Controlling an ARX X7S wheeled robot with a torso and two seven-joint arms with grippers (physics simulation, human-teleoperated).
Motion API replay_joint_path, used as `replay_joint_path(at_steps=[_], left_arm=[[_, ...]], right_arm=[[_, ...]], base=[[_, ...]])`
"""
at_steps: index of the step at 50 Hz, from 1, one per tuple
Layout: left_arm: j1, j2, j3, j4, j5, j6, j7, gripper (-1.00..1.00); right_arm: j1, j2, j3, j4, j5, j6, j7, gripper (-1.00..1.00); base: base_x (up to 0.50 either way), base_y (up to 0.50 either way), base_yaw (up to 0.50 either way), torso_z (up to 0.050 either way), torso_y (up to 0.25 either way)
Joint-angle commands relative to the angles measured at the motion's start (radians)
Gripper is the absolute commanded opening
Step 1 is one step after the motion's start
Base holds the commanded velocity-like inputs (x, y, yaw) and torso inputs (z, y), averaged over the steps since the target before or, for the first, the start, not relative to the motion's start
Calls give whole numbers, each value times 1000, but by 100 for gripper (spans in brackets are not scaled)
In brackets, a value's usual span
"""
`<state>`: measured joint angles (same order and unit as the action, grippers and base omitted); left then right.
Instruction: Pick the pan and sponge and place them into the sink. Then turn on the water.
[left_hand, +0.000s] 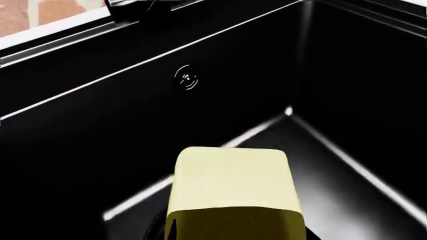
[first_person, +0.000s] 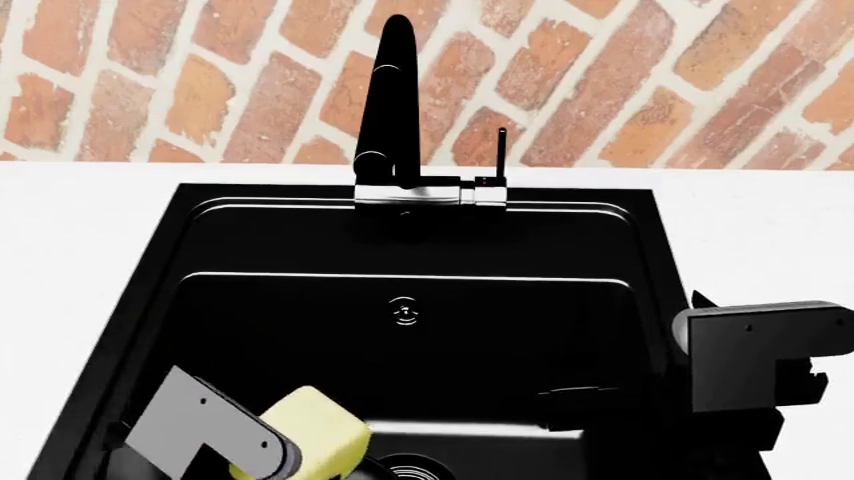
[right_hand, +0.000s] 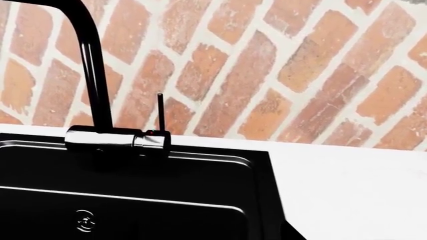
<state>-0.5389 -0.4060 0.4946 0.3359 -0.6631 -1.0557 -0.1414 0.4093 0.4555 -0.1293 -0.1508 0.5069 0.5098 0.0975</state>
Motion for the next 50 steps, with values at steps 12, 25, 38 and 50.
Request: replay_joint_path(at_steps=[12, 25, 38, 50], left_arm=[[-45, 40, 78, -277, 56, 107, 87, -100], [-69, 74, 128, -384, 91, 153, 127, -100], [-72, 90, 149, -452, 101, 180, 153, -100], [-71, 81, 108, -423, 65, 168, 142, 100]], right_arm=[[1, 2, -11, 7, 0, -1, -2, 100], [-10, 1, -9, 17, 2, -12, -4, 100], [-19, 5, -5, 15, 8, -16, -3, 100], [-18, 10, -2, 3, 15, -8, 2, 100]], base=[[0, 0, 0, 0, 0], [0, 0, 0, 0, 0], [0, 0, 0, 0, 1], [0, 0, 0, 0, 0]])
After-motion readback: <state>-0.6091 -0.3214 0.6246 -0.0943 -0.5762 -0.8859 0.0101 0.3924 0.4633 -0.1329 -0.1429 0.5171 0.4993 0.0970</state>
